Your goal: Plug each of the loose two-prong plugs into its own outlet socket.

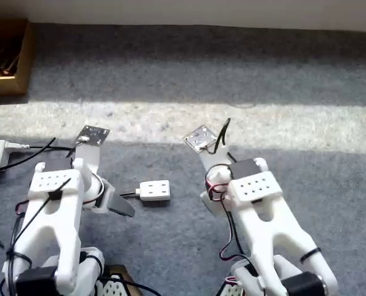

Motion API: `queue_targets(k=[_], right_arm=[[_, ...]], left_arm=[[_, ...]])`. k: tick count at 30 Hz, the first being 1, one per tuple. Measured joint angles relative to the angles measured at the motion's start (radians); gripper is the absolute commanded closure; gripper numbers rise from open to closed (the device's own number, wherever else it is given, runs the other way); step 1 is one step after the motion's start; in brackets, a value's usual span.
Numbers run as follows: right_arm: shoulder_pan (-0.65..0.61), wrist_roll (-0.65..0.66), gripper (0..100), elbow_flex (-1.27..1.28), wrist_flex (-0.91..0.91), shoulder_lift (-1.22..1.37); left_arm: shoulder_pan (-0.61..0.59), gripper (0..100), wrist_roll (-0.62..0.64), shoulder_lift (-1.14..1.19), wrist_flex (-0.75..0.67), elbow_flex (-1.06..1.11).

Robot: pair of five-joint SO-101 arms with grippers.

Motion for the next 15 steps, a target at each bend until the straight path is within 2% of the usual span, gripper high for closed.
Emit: queue_targets(k=[9,15], right_arm=[[-0.017,-0.005,59.1,-0.018,-0.021,0.140],[-0.017,-0.009,71.6,0.041,-0.106,0.147]], left_arm=[[-0.008,57,0.002,-0.204,-0.086,0.147],[-0.115,57,0.006,-0.319,-0.095,0.186]])
